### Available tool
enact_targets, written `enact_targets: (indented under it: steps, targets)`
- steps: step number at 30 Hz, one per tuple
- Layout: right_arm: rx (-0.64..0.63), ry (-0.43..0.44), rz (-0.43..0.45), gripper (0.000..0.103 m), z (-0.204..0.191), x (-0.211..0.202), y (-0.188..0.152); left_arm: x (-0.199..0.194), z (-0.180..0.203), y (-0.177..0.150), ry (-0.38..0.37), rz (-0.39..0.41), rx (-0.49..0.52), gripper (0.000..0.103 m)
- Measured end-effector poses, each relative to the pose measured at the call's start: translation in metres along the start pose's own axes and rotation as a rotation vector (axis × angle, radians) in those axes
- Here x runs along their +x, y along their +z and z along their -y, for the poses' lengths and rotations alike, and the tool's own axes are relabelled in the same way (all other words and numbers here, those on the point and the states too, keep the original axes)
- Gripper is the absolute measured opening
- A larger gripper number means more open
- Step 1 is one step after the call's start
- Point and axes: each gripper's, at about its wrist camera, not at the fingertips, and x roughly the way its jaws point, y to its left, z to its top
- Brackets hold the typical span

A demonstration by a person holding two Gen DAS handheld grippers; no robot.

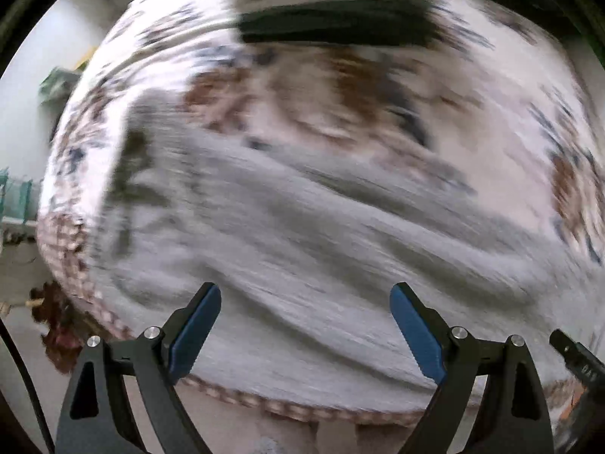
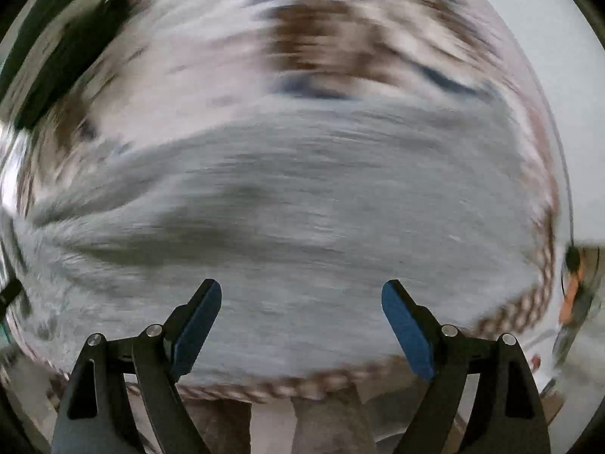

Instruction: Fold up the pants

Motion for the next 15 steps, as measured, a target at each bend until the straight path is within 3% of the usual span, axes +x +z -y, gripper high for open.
enact_targets:
  steps: [4,8,12,15]
  targets:
    - [-0.211,-0.164,0.043,0.089,-0.118,0.006,0.022,0.032,-0.075,0.046,0.072,-0.041,-0.060,0.091]
    - [-0.341,-0.283,0.057,0.089,-0.199,0.024,0.036,0.064,-0.128,0.094,0.112,-0.042,-0.061,0.091]
    - [-0.478,-0.503,0.081,0.089,-0.263,0.051,0.044,0.088,-0.150,0.131,0.128,-0.046,-0.034,0.091]
    - [-0.489,-0.539,0.080,0.089,-0.279,0.059,0.046,0.104,-0.153,0.147,0.093,-0.074,-0.017,0.091]
